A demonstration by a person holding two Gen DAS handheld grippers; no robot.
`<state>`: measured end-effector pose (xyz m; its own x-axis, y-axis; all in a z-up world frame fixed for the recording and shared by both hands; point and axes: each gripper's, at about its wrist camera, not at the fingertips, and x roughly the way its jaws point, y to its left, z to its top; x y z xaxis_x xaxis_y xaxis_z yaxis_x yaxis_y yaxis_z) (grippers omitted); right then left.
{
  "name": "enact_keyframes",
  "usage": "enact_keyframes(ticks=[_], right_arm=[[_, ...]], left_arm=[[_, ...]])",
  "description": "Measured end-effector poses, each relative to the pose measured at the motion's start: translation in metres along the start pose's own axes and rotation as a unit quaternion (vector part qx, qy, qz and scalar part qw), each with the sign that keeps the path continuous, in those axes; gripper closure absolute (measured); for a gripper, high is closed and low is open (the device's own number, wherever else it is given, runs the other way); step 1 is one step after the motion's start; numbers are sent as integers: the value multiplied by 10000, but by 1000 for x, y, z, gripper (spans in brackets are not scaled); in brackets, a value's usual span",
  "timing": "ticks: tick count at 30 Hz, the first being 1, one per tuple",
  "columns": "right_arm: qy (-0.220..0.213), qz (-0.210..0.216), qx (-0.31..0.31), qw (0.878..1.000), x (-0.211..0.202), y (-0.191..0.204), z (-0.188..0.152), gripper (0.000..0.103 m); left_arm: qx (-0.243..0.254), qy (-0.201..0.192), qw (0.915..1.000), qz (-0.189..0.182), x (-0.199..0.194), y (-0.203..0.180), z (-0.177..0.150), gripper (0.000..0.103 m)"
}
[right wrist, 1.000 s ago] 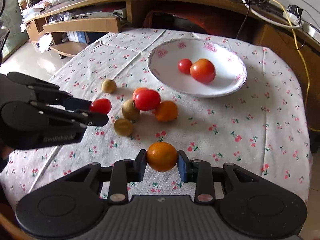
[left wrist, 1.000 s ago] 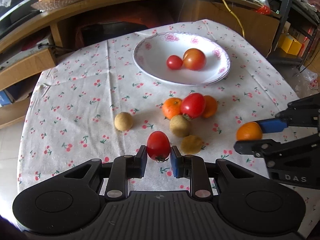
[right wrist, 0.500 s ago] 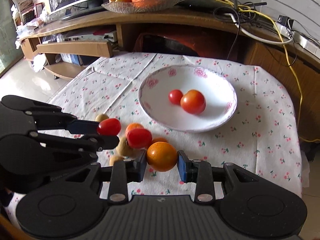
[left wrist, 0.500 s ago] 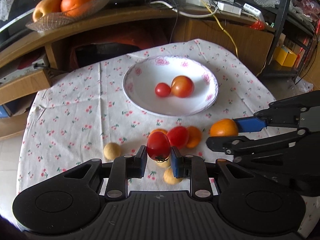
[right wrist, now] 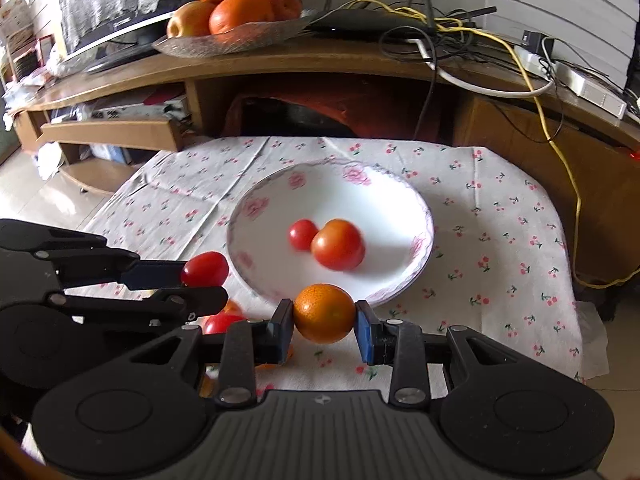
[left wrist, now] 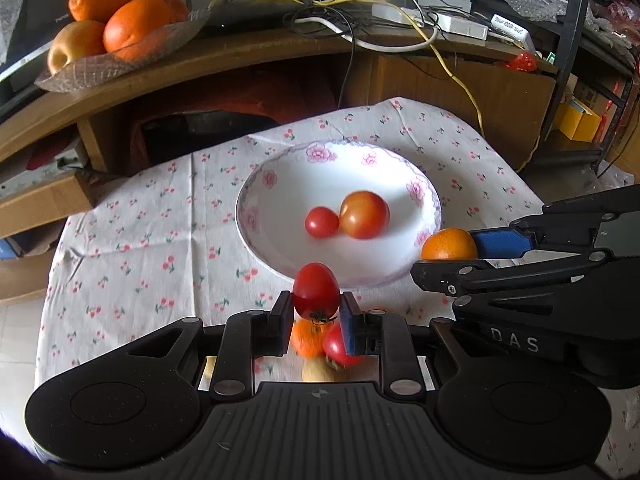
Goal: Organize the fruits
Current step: 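Carry the red tomato and the mandarin over the white bowl with both grippers, then open both grippers to release the tomato and mandarin into the bowl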
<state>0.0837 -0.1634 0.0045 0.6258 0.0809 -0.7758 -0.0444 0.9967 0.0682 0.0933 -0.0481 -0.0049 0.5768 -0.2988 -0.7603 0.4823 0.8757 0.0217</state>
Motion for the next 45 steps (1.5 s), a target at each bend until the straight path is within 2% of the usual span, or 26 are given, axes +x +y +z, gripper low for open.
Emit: enact_keyframes(ticks=[10,23,33,45], right_arm=[[-9,-24,158,9999,24,-13,17,70],[86,-50,180,9998,50,-22,22,69],[61,-36,242,9997,54,-24,24,69],[-33,18,392,9992,50,-27,26,68]], left_arm=[[19,4,10000,94,20,3,16,73],[58,90,9999,134,44,7,20,72],[61,89,9999,128,47,7,21,72],[-27,32,9999,113,43,10,22,66]])
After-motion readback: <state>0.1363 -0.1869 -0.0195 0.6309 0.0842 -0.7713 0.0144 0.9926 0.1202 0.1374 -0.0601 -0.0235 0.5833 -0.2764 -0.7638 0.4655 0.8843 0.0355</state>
